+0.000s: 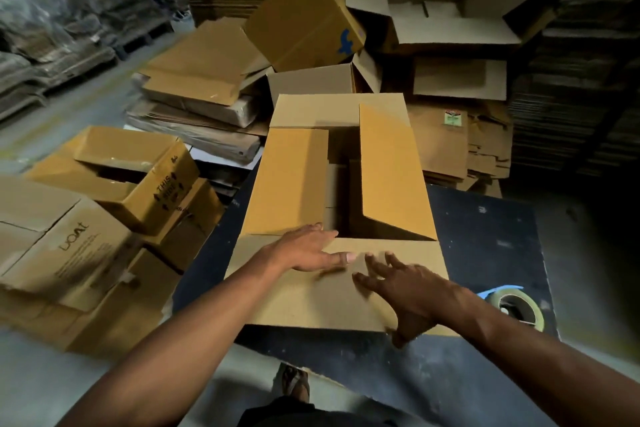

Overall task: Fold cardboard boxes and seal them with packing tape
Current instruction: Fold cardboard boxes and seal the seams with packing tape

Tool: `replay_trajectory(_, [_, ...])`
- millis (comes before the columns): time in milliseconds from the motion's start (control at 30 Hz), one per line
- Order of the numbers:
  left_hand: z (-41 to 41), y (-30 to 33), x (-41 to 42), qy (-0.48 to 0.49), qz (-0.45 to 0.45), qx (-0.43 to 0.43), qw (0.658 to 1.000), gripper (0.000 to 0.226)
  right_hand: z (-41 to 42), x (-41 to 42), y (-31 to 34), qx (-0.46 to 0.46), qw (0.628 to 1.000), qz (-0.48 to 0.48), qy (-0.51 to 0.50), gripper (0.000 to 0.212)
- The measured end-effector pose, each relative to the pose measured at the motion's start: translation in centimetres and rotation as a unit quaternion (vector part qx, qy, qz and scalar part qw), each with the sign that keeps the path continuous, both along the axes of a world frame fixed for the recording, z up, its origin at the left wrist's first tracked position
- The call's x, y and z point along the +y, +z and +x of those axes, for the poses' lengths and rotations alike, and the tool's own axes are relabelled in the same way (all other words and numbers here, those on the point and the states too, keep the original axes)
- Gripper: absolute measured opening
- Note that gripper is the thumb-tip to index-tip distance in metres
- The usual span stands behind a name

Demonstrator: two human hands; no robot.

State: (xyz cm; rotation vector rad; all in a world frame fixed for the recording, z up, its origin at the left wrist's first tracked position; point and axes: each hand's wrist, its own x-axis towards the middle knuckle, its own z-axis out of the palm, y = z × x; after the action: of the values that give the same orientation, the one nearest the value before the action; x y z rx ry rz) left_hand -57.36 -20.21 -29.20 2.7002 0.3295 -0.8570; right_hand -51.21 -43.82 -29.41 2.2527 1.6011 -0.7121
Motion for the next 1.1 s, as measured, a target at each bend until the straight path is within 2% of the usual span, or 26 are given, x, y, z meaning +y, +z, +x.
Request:
replay_trajectory(100, [1.0,4.0,-0.2,-0.031,-0.021,0.074,0.997,0.110,2.2,0.6,5.1,0.104,0.994,0.032,-0.029,0.094])
replay_trajectory(200, [2.8,7.3,0.5,0.004,-0.073,0.125,0.990,0.127,5.7,1.2,9.9,0.217,0.968,0.056,-0.113,0.060])
replay_trajectory(300, [4.5,10.3,1.5,0.018,-0.089,0.122,0.988,0.129,8.8,2.3,12.3,0.288,0.940,0.099,-0.152,0.052])
replay_trajectory(400, [6.1,11.4,3.2,0.027,-0.138,0.112,0.984,0.093,11.7,3.4,12.8,0.319,0.922,0.122,-0.183,0.051])
replay_trajectory(500, [7.5,10.7,5.1,-0.023,-0.159,0.044,0.986,0.069,13.8,3.9,12.8,0.333,0.916,0.108,-0.196,0.046])
replay_trajectory(600, [8.6,9.8,5.8,-0.047,-0.204,-0.003,0.978,0.041,15.2,4.3,11.9,0.340,0.911,0.106,-0.209,0.025])
replay_trajectory(667, [9.3,9.4,5.8,-0.053,-0.234,-0.044,0.970,0.036,16.0,4.6,11.3,0.347,0.902,0.106,-0.235,0.015])
replay_trajectory(767, [10.9,8.0,6.3,-0.055,-0.225,-0.103,0.967,0.034,16.8,5.3,10.2,0.301,0.909,0.113,-0.266,0.019])
replay_trajectory(900, [13.0,4.8,7.9,-0.046,-0.101,-0.195,0.975,0.038,17.7,7.5,6.1,0.161,0.927,0.169,-0.293,0.014])
replay_trajectory(1100, [14.2,-2.4,10.4,-0.005,-0.074,-0.228,0.971,0.041,16.5,8.5,-0.3,0.020,0.899,0.238,-0.368,0.034])
